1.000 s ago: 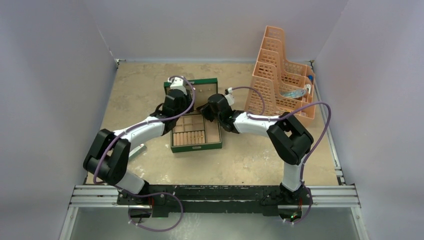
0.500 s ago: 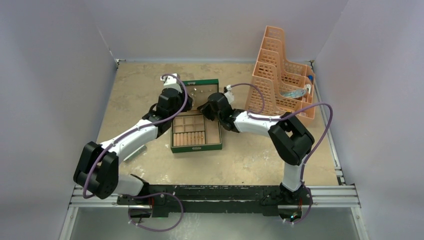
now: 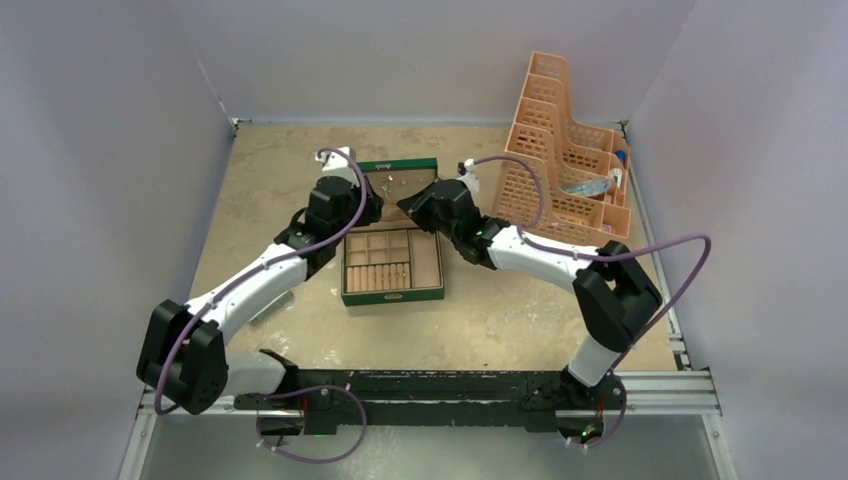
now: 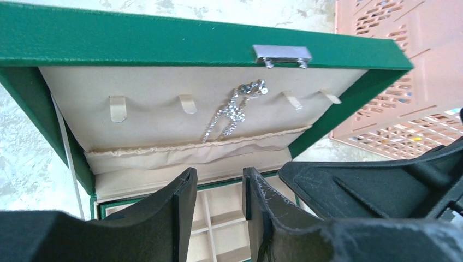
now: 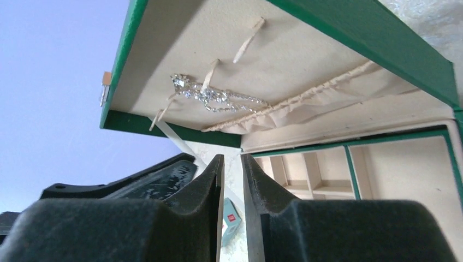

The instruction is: Organize the mixed jewelry

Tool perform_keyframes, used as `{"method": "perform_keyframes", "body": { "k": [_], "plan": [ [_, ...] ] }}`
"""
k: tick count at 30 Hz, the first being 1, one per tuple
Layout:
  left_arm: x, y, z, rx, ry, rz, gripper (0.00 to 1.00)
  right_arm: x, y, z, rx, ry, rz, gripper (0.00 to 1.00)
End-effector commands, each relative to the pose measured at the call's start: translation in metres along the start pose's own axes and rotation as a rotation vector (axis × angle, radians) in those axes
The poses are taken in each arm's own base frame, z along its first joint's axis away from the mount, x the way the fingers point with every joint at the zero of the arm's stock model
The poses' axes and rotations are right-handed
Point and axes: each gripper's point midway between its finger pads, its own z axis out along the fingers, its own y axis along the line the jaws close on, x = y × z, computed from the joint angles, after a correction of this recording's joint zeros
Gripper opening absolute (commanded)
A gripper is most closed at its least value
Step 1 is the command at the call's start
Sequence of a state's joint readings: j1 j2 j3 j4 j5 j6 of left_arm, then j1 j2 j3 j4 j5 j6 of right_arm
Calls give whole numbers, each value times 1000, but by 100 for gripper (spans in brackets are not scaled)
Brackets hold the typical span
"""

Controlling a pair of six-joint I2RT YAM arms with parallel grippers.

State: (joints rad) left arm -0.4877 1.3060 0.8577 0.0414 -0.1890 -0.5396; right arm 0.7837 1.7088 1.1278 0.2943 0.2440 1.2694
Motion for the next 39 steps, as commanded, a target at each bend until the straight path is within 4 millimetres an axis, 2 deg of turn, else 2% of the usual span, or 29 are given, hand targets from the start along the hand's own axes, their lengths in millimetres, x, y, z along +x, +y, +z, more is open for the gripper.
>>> {"method": "perform_keyframes", "body": {
  "k": [1, 3, 5, 9, 11, 15, 18, 20, 21, 23, 28, 34, 39],
  "plan": [
    [-44, -30, -23, 100, -85, -22, 38, -24, 18, -25, -53, -73, -77, 20],
    [-55, -32, -30, 103, -106, -19, 44, -36, 30, -36, -85, -116, -168, 21],
    [-62, -28, -38, 80, -98, -12, 51, -52, 41, -47, -90, -163, -244, 27],
    [-96, -16, -47, 25, -116, -1, 61, -77, 65, -63, -90, -235, -392, 53],
    [-111, -2, -48, -29, -112, -15, 64, -87, 76, -68, -99, -267, -457, 64],
    [-132, 18, -50, -86, -120, -44, 68, -108, 91, -71, -81, -341, -517, 68],
    [-142, 25, -44, -109, -126, -30, 70, -118, 100, -59, -53, -351, -563, 69],
    [-138, 31, -29, -126, -80, -13, 70, -122, 94, -39, 16, -337, -590, 70],
    [-137, 32, -22, -125, -61, -3, 70, -127, 99, -34, 38, -349, -597, 70],
    [-127, 34, -6, -120, -1, 23, 70, -130, 93, -21, 91, -347, -626, 70],
    [-100, 49, 18, -168, 121, 26, 68, -125, 76, 1, 145, -305, -667, 70],
    [-78, 52, 12, -142, 179, -1, 68, -94, 52, 16, 121, -141, -717, 68],
    [-61, 47, -7, -96, 209, -16, 66, -64, 30, 8, 99, 7, -728, 62]
  ]
}}
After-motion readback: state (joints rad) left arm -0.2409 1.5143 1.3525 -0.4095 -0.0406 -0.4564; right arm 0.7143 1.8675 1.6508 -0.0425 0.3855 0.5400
